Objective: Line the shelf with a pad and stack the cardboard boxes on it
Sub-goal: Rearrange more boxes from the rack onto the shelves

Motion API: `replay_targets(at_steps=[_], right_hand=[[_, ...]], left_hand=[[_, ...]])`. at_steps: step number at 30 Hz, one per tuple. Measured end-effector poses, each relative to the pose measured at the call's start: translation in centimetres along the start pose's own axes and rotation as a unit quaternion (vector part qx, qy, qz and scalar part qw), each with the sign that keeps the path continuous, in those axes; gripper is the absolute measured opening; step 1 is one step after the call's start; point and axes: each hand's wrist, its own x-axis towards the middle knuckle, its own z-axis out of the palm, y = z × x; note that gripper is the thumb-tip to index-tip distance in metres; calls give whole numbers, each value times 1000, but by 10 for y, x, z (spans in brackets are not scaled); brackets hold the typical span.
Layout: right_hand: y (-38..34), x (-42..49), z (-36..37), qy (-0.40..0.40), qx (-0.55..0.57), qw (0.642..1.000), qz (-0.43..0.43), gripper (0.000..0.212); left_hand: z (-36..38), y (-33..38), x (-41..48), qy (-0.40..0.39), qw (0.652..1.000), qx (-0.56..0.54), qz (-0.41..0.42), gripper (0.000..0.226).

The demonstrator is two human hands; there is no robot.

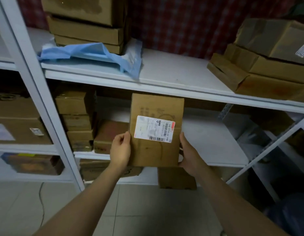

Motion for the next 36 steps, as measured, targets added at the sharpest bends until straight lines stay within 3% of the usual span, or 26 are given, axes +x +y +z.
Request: replay_targets(at_steps=[4, 12, 17, 25, 30, 36], right_hand=[[16, 23, 11, -19, -94, 994, 57, 58], [11, 116, 48, -52, -84, 989, 112, 51], [-11, 194, 86, -99, -81, 984, 125, 39], [-11, 263, 139, -144, -101, 969, 173, 36], [-2, 281, 147, -146, -110, 961, 209, 59], [-3, 282, 153, -167, -160, 951, 204, 57]], left_hand=[[-11, -14, 18, -20, 997, 34, -63, 20], [-23, -19, 92, -50, 993, 20, -103, 36], [-19, -19, 158, 62, 991, -26, -116, 33], [-25, -51, 211, 189, 968, -59, -153, 49], [-20, -74, 223, 261, 952, -34, -155, 45], [-16, -79, 227, 301, 944, -19, -133, 54]])
